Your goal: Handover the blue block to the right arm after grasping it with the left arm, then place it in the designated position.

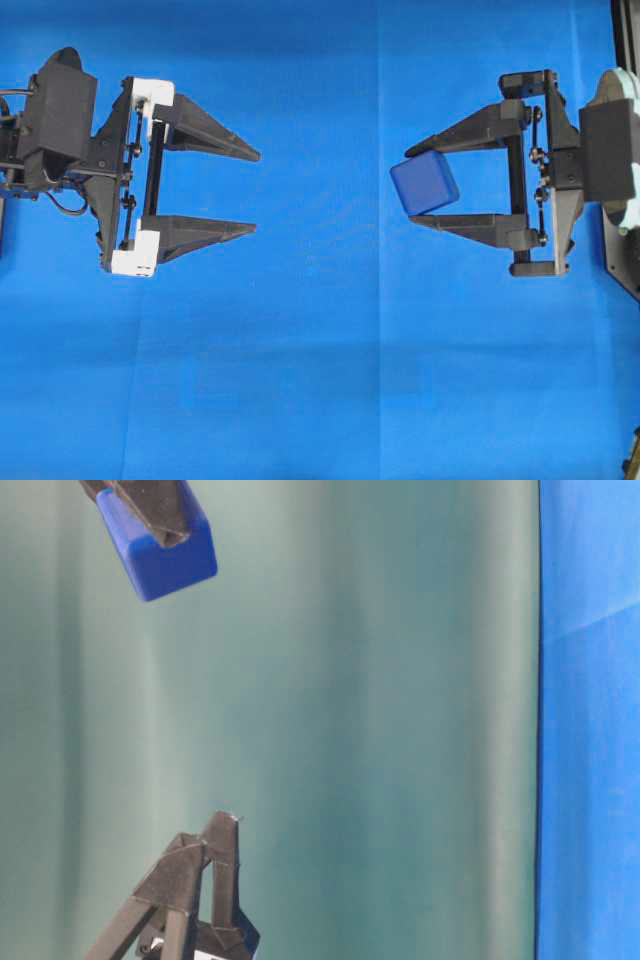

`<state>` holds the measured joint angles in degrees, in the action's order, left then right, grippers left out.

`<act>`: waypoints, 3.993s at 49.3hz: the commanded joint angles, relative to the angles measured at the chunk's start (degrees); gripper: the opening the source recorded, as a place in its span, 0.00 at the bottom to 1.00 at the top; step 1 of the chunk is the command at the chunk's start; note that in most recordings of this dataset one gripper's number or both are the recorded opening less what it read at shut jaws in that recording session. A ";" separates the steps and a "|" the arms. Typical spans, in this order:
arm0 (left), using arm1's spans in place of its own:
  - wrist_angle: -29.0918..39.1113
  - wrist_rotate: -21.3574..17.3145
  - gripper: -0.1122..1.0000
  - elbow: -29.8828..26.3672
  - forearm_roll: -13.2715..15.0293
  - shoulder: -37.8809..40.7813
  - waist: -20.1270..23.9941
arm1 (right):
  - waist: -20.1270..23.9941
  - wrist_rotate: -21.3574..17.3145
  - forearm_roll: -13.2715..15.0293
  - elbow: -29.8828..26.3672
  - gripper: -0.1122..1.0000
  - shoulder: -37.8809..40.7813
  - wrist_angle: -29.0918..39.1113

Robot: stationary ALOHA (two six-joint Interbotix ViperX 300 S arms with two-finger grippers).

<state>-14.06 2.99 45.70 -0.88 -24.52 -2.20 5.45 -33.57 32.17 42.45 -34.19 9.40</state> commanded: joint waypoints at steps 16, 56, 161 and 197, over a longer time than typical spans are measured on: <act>-0.62 -0.09 0.94 -0.79 0.09 -0.70 0.09 | 0.18 -0.18 0.00 -1.58 0.55 -0.62 0.79; -0.62 -0.09 0.94 -0.70 0.09 -0.79 -0.09 | 0.18 -0.18 0.09 -1.67 0.55 -0.62 0.79; -0.53 -0.18 0.94 -0.88 0.09 -0.79 -0.09 | 4.22 -2.72 -5.01 -1.58 0.55 0.88 17.84; -0.53 -0.09 0.94 -0.88 0.09 -0.79 -0.09 | -1.05 -2.99 -6.50 -2.37 0.55 27.33 -8.09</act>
<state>-14.06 2.81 45.70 -0.79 -24.52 -2.20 5.27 -36.47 26.28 41.84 -8.70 4.31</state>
